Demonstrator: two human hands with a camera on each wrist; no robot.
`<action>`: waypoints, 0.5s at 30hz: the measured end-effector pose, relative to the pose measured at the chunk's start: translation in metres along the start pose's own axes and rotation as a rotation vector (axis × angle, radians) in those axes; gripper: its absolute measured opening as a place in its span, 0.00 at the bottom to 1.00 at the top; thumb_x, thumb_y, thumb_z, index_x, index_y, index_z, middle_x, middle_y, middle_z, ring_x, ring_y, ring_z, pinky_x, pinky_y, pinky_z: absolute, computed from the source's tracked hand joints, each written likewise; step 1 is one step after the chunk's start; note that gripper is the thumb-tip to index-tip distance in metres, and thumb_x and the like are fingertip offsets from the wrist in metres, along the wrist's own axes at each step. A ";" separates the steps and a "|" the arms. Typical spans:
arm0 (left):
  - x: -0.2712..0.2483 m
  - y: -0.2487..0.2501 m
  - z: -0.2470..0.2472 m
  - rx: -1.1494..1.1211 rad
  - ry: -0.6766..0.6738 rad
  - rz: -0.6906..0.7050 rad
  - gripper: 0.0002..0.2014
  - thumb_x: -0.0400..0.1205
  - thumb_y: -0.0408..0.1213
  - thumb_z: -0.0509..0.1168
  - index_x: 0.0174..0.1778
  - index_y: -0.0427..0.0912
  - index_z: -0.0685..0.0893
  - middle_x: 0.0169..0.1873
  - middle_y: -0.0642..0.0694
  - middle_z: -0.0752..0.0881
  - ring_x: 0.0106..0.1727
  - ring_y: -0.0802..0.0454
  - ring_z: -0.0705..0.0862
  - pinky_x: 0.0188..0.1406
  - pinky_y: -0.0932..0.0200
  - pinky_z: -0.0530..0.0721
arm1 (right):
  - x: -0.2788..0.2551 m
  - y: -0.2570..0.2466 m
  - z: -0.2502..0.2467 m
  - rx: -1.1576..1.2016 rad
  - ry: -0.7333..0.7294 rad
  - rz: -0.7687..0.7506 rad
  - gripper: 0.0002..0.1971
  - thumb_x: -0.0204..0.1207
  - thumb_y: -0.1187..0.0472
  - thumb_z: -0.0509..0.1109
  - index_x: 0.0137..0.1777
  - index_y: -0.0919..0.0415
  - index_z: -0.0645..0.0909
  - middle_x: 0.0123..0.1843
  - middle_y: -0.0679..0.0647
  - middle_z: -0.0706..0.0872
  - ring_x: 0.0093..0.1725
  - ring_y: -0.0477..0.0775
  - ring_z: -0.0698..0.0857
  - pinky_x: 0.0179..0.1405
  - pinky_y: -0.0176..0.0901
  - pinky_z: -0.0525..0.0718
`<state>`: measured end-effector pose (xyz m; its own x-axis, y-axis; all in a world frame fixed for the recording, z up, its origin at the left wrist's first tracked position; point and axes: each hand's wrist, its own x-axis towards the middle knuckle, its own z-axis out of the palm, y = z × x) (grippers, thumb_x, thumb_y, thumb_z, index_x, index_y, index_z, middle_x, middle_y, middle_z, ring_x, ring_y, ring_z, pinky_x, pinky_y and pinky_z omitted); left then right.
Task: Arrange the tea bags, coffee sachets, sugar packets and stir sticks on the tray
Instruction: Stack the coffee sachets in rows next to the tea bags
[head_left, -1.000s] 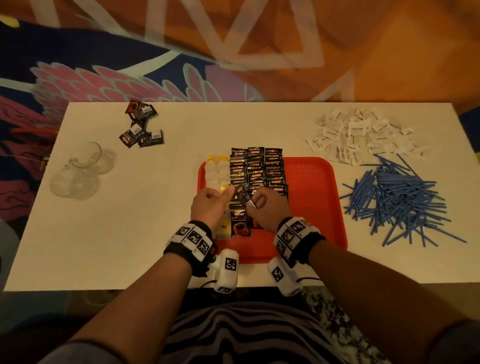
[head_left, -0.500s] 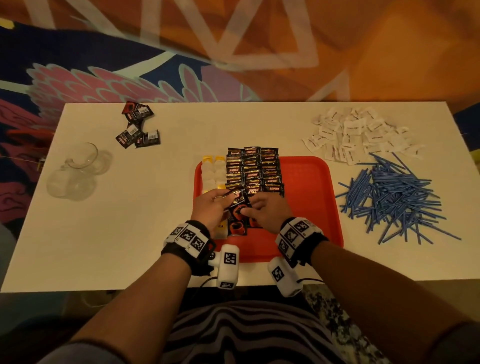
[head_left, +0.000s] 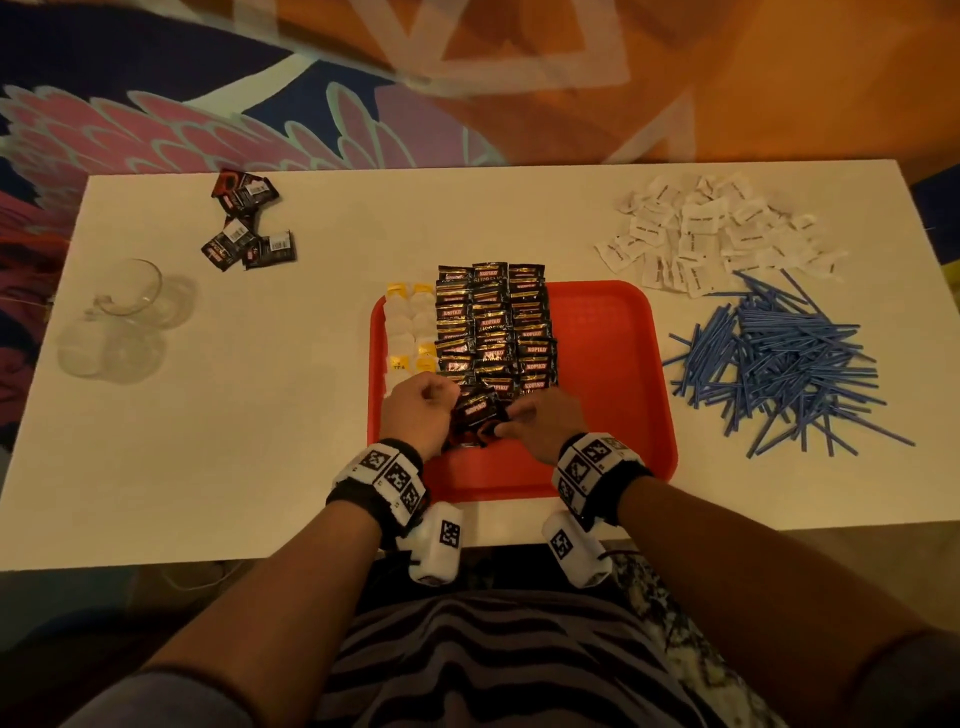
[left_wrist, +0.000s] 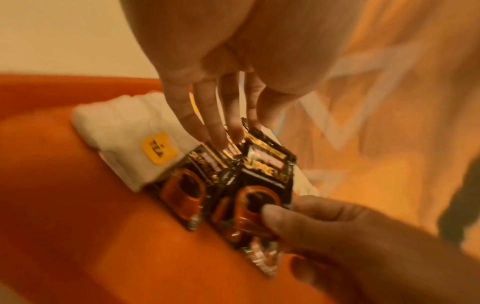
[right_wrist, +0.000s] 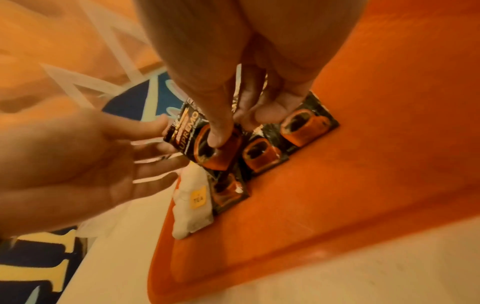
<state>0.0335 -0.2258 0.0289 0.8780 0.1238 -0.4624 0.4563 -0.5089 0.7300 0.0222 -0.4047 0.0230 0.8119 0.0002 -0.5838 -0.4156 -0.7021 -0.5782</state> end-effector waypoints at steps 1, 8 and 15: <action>-0.002 -0.005 0.000 0.108 -0.027 0.059 0.06 0.85 0.35 0.65 0.47 0.49 0.87 0.52 0.48 0.89 0.51 0.52 0.85 0.48 0.62 0.80 | 0.000 0.006 0.000 -0.021 -0.008 0.032 0.17 0.74 0.53 0.77 0.60 0.59 0.87 0.58 0.51 0.89 0.53 0.45 0.85 0.51 0.31 0.80; -0.016 -0.022 -0.002 0.894 -0.250 0.286 0.27 0.82 0.37 0.63 0.78 0.57 0.74 0.75 0.45 0.70 0.72 0.39 0.68 0.71 0.40 0.72 | 0.009 0.024 0.011 -0.152 -0.008 0.105 0.14 0.78 0.50 0.72 0.57 0.58 0.84 0.57 0.50 0.86 0.47 0.44 0.78 0.49 0.35 0.75; -0.020 -0.028 0.002 1.042 -0.293 0.275 0.31 0.81 0.41 0.62 0.82 0.62 0.67 0.81 0.46 0.63 0.74 0.38 0.64 0.72 0.39 0.68 | 0.021 0.026 0.022 0.008 0.045 0.146 0.10 0.72 0.54 0.79 0.48 0.54 0.82 0.49 0.47 0.86 0.38 0.36 0.79 0.29 0.25 0.71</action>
<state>0.0035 -0.2156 0.0169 0.7993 -0.2388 -0.5514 -0.2136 -0.9706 0.1106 0.0199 -0.4073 -0.0168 0.7603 -0.1335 -0.6357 -0.5335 -0.6867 -0.4938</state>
